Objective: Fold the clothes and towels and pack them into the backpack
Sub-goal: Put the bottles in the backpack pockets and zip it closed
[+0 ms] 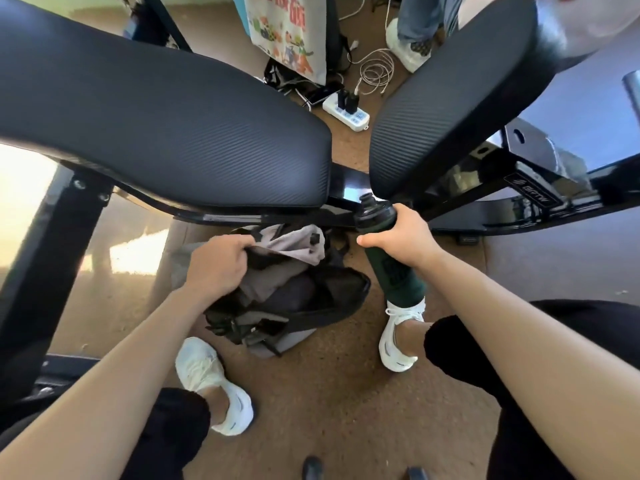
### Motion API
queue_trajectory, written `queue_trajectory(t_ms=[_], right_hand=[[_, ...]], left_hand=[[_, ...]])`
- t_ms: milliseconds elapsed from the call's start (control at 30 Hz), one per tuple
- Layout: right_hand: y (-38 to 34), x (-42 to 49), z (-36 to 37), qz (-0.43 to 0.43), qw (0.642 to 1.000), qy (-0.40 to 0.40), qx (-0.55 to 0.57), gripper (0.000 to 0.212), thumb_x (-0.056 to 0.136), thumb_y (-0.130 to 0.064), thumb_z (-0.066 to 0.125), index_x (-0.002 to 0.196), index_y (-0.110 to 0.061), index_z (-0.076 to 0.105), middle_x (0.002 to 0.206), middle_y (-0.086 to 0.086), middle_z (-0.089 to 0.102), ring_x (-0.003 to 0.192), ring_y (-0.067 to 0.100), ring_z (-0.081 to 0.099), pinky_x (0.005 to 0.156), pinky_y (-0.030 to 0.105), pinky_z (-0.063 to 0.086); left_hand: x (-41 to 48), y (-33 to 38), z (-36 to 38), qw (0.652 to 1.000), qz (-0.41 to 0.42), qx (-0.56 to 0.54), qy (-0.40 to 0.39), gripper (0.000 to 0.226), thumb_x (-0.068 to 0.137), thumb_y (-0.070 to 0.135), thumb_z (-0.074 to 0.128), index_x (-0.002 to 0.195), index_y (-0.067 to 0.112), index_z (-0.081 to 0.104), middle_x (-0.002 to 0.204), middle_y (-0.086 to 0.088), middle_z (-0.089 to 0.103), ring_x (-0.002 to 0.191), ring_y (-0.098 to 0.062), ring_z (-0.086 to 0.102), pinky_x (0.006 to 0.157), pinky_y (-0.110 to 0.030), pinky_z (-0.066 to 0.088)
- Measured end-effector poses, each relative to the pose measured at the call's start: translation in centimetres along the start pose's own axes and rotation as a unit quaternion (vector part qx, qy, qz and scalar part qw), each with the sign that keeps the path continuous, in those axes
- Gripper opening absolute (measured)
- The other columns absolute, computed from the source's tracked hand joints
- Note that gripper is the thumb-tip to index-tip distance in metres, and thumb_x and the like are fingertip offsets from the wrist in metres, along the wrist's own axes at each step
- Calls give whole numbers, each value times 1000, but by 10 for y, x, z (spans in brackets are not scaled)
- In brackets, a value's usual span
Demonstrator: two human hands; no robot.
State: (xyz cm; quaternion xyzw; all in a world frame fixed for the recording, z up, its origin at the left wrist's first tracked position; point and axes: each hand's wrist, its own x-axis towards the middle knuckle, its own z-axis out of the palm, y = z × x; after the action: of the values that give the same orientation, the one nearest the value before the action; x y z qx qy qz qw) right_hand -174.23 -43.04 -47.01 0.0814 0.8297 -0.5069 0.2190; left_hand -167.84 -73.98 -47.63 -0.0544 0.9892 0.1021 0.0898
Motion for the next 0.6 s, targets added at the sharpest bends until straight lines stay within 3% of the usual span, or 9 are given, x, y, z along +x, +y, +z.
queue_trajectory(t_ms=[100,233,300,367,433,533,600], right_hand=[[10,-1,19,39,995,-56,78,34,71,-19,88,99,-21,68,96,-4,74,89,13,69,73,27,52],[36,-10,50,146,960,-166,175,11,80,-20,79,90,-18,77,89,7,76,78,21,72,76,33,56],[45,-14,65,207,938,-193,200,17,83,-26,75,96,-15,75,88,8,75,74,21,70,73,32,54],[52,-17,78,240,922,-213,216,36,79,-35,76,106,-12,74,97,12,75,83,26,70,80,35,56],[53,-17,89,236,915,-212,249,51,73,-39,78,116,-11,72,111,16,75,93,28,70,88,40,56],[42,-11,100,191,913,-173,315,34,83,-31,72,110,-10,73,108,16,74,90,27,70,90,41,54],[29,-6,105,169,916,-188,311,29,82,-32,72,104,-13,73,100,11,75,88,26,70,88,38,53]], left_hand=[[-18,-26,-3,997,-27,-48,-53,31,95,3,46,108,13,73,109,-13,72,108,-37,63,90,-43,49],[-37,-49,-9,990,-60,-103,-74,31,94,-4,44,97,5,73,95,-6,66,98,-27,61,94,-40,46],[-45,-53,-14,987,-68,-111,-89,35,93,-7,44,77,15,66,84,-2,63,88,-19,57,83,-32,42],[-52,-56,-19,984,-74,-114,-111,46,94,-7,44,64,27,54,71,2,59,77,-15,55,71,-24,36],[-57,-58,-21,981,-73,-115,-140,50,95,-7,43,60,28,49,65,8,54,72,-12,54,63,-21,33],[-62,-59,-18,976,-49,-115,-177,51,92,-8,43,59,30,50,63,12,52,70,-11,53,62,-23,36],[-65,-53,-17,974,-33,-116,-192,50,90,-9,44,59,31,50,62,10,52,69,-11,53,62,-23,35]])
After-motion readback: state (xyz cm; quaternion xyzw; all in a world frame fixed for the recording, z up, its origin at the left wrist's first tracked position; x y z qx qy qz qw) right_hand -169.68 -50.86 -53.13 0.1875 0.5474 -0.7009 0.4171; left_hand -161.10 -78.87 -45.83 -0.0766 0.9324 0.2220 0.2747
